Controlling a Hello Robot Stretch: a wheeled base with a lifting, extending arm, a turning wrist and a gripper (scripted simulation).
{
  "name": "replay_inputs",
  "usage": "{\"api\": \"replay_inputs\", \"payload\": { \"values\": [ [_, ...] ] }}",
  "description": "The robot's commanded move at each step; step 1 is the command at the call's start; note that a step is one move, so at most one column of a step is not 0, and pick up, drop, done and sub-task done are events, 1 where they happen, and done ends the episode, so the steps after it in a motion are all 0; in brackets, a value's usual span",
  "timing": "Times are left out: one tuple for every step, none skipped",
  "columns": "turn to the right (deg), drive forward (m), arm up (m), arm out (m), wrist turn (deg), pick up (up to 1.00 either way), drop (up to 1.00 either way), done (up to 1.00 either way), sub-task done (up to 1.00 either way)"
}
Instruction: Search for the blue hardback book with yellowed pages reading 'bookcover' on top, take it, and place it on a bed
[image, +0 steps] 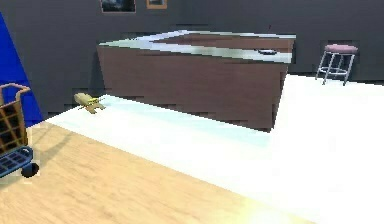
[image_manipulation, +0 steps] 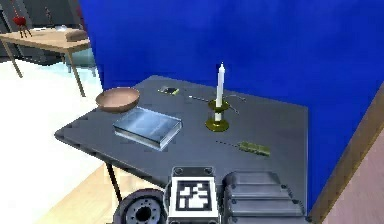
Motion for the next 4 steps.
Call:
{"api": "replay_inputs", "payload": {
  "values": [
    [0.0, 0.0, 0.0, 0.26, 0.0, 0.0, 0.0, 0.0, 0.0],
    [0.0, 0.0, 0.0, 0.0, 45.0, 0.0, 0.0, 0.0, 0.0],
    [0.0, 0.0, 0.0, 0.0, 45.0, 0.0, 0.0, 0.0, 0.0],
    [0.0, 0.0, 0.0, 0.0, 45.0, 0.0, 0.0, 0.0, 0.0]
  ]
}}
